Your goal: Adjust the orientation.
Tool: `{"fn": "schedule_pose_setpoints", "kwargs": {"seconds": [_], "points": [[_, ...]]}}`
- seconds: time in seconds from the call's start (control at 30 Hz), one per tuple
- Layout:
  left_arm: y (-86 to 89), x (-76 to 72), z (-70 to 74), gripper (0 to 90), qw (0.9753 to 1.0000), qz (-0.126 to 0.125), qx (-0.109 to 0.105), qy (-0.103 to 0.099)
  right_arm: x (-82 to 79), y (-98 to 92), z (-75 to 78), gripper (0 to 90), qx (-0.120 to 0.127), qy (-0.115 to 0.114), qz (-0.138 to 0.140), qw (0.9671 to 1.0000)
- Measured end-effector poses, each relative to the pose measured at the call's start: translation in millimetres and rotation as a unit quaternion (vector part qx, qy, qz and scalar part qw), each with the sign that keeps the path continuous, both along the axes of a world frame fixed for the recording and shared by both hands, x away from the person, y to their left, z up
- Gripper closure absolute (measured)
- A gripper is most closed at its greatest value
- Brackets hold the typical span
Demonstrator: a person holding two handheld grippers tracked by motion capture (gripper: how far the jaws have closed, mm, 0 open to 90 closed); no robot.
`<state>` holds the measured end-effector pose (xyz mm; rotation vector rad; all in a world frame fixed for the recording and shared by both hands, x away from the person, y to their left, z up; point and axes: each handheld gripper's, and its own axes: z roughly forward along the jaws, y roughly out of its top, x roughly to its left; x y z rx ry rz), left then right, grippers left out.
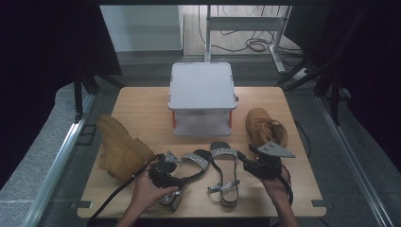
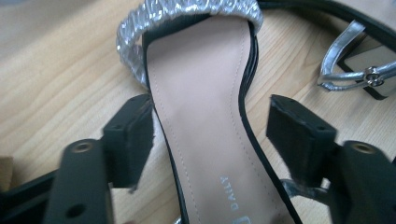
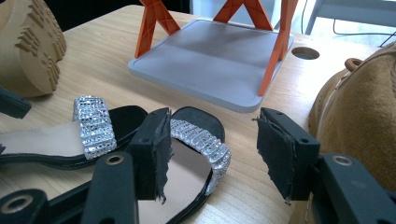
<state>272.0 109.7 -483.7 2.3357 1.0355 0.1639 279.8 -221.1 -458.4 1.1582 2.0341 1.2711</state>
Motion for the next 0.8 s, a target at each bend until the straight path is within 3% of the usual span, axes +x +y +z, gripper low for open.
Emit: {"fn": "schedule_pose_setpoints", "kwargs": {"seconds": [0.33,0.63,0.8], "points": [[-4.3,5.9,-17.7,28.7,0.999,-0.002,0.009,0.045,0.3,1.6,-2.1,44.5,-0.007,0.002,0.0,1.0],[-4.7,5.2,-19.5,30.3,0.9989,0.009,0.01,0.044,0.5,2.8,-3.3,43.7,-0.011,0.002,-0.001,0.9999],[-5.0,6.8,-21.8,29.2,0.9984,0.013,0.009,0.054,0.8,4.1,-4.6,43.5,-0.015,0.004,-0.001,0.9999]]}}
